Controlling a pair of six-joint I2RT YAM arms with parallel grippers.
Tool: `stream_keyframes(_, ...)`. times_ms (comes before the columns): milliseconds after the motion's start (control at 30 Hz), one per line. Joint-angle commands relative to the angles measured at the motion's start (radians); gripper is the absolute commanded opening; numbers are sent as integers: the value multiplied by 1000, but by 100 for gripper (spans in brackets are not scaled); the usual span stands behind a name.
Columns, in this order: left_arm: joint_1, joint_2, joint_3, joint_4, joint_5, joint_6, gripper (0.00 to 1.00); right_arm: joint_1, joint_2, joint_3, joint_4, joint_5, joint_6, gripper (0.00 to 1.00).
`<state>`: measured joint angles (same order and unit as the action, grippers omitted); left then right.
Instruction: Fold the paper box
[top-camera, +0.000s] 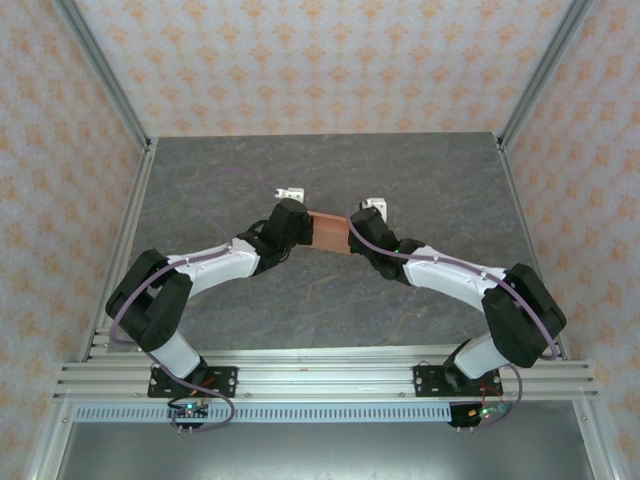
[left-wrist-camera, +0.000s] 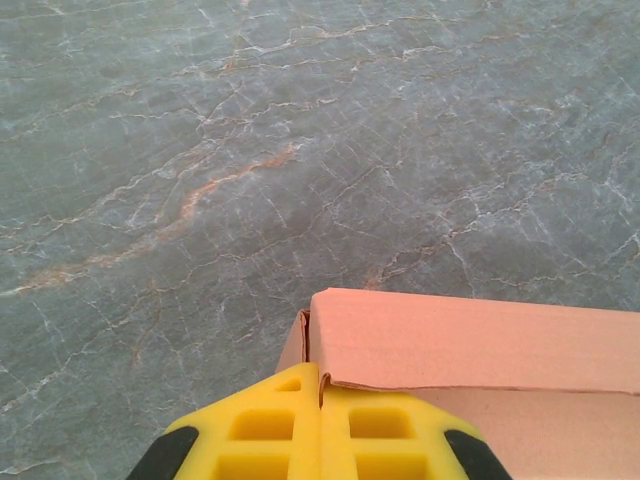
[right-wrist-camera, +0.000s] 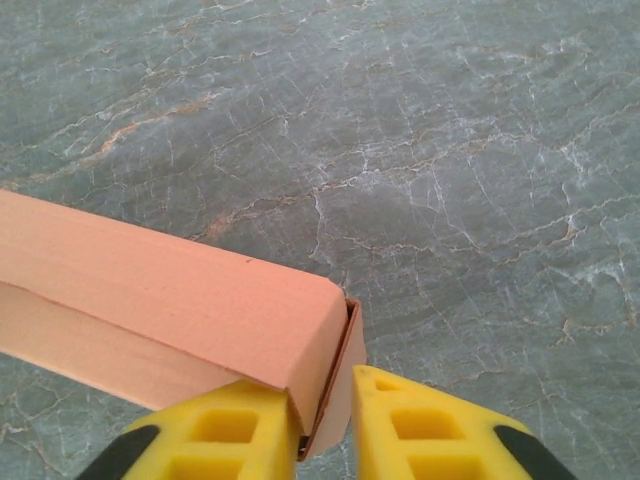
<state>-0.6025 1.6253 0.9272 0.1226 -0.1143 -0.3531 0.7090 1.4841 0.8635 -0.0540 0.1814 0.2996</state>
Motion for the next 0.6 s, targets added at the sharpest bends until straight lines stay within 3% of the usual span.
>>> stream_keyframes(0, 0, 17, -46, -145, -32, 21, 0, 10, -6, 22, -86, -35, -9, 26)
stream_keyframes(433, -8, 21, -41, -152, -43, 22, 0, 10, -93, 16, -121, -190, -57, 51)
stream_keyframes(567, -9, 20, -43, -149, -42, 26, 0, 11, -114, 23, -136, -195, -63, 54)
